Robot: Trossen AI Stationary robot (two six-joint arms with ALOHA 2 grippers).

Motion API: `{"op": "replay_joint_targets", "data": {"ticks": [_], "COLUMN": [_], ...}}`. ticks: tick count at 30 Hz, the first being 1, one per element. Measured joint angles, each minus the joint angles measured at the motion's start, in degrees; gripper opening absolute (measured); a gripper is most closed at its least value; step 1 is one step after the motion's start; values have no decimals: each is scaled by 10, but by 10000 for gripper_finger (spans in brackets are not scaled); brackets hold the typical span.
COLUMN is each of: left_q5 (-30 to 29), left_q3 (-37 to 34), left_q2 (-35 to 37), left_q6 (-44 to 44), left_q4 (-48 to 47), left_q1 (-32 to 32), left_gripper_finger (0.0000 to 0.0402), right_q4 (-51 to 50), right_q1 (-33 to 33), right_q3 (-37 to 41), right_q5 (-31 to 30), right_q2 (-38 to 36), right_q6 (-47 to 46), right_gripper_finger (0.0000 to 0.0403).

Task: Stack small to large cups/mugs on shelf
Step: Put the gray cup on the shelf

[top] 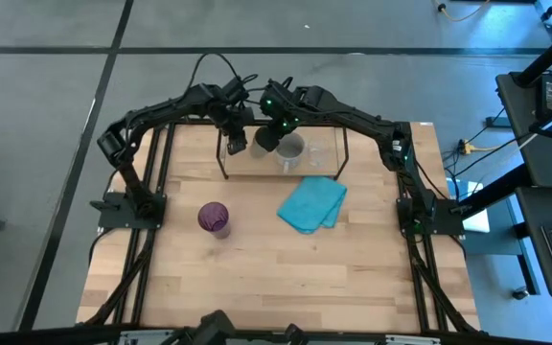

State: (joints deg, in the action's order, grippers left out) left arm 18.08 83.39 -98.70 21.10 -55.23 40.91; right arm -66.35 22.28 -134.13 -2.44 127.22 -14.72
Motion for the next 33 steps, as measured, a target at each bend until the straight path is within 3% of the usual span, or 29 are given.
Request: {"op": "replay_joint_targets", "data": {"ticks": [4, 10, 33], "left_q5": [38, 32, 38], "left_q3": [-38, -68, -70], "left_q2": [0, -1, 0], "left_q6": [-13, -16, -30], "left_q4": [34, 52, 116], "left_q1": [5, -1, -1], "left_gripper_finger": [0, 0, 0], "right_q4": [0, 0, 0], "right_q1": [0, 0, 2], "right_q3": [0, 0, 0], "right_q5": [0, 0, 6], "right_q2": [0, 0, 0], "right_q6": [0, 0, 2], "right_gripper_finger": [22, 22, 22]}}
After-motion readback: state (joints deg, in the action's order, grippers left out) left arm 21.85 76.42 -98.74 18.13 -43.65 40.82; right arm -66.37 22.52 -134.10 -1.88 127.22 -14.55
